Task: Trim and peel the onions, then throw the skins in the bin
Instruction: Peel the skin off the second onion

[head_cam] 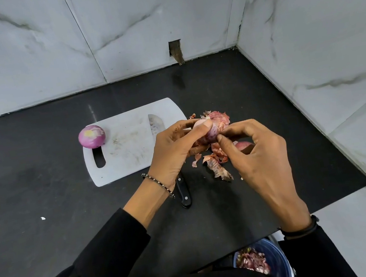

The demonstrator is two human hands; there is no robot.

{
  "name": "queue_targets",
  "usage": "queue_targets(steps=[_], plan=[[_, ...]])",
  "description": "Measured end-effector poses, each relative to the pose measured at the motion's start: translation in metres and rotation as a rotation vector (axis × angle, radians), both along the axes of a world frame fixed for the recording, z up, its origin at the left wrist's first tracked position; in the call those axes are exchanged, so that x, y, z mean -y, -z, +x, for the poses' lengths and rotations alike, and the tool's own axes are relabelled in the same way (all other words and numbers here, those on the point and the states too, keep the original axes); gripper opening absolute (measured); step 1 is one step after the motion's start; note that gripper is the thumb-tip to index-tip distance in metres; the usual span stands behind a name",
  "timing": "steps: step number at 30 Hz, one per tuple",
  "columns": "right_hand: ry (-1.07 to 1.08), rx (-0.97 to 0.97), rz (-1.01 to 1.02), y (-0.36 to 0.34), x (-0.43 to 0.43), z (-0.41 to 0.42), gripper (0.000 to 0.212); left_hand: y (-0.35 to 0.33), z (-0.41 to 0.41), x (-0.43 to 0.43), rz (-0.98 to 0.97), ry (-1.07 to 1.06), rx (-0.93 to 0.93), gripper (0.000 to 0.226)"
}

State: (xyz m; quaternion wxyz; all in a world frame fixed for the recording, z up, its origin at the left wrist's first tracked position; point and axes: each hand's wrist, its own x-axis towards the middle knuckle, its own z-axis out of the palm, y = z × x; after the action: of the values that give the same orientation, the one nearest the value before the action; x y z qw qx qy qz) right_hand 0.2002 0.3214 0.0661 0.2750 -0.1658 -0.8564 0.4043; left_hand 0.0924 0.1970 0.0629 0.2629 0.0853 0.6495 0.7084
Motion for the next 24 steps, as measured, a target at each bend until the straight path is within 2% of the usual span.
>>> queue_targets(steps=[3, 8, 16, 20, 24], plan=[[0.034, 0.040, -0.062, -0.002, 0.000, 0.000, 0.002, 0.000, -0.002, 0.000, -0.005, 0.011, 0.029, 0.027], [0.110, 0.056, -0.153, -0.001, -0.007, 0.003, 0.008, -0.001, -0.003, 0.000, 0.057, 0.007, 0.214, 0.030], [0.128, 0.135, -0.158, 0.004, -0.017, 0.008, 0.008, -0.007, -0.003, -0.001, 0.138, 0.085, 0.386, 0.027], [0.102, 0.127, -0.115, 0.007, -0.017, 0.011, 0.010, -0.005, -0.003, -0.004, 0.127, 0.085, 0.370, 0.029], [0.041, 0.087, -0.014, 0.000, -0.013, 0.011, 0.014, -0.003, -0.001, -0.005, 0.116, 0.093, 0.322, 0.042]])
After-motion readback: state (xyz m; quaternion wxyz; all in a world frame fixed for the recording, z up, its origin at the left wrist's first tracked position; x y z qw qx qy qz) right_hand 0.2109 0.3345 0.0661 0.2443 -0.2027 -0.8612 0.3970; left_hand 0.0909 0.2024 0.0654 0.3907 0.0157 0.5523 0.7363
